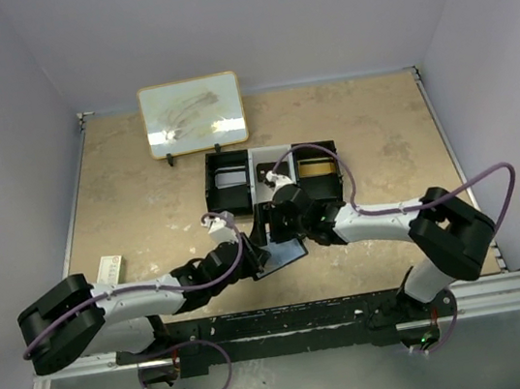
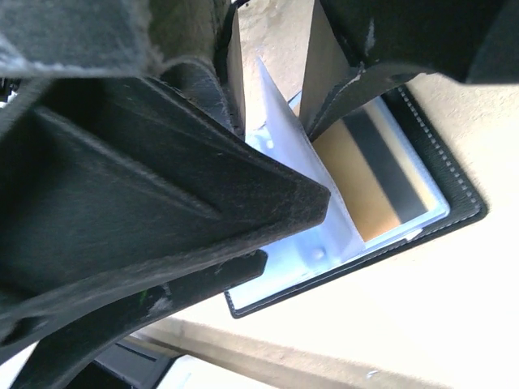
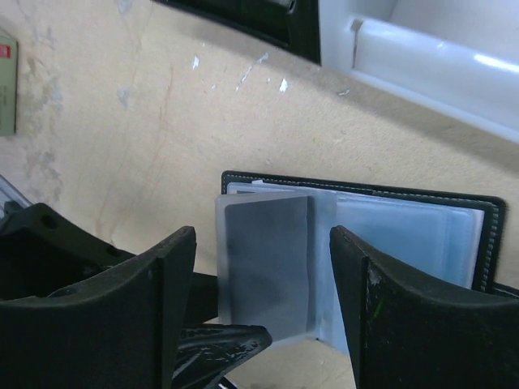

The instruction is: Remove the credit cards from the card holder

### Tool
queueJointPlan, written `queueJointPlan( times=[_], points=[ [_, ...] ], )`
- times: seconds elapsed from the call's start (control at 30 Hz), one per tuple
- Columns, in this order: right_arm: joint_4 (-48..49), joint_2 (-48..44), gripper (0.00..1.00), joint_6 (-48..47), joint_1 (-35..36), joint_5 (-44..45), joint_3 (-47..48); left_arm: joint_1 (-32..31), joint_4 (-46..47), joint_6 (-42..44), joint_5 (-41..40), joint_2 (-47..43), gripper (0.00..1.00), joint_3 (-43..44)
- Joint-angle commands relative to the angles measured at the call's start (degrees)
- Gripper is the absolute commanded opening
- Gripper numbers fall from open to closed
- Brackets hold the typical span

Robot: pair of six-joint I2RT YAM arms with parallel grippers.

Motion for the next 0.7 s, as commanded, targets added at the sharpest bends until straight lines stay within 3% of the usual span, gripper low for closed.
queueJointPlan(
  times=[0.0,0.2,0.33,0.67],
  points=[
    [-5.2,-5.7,0.72,1.3,-0.8,3.4,-0.2,0.1,4.9,3.2,2.1,3.4,0.34,6.0],
    [-13.4,-14.2,0.73,3.6,-3.7,11.4,-2.7,0.1,9.4,3.5,6.6,11.2,0.41,9.5],
    [-12.5,-20.2,0.72,3.6,-5.5,10.0,-6.8,0.0,12.2,3.5,8.9,13.2,0.45,10.4],
    [-1.4,-20.4,0.58,2.0,-5.6,-2.5,-10.5,-0.2,-1.0,5.5,3.5,-1.1,0.50,8.3]
  ],
)
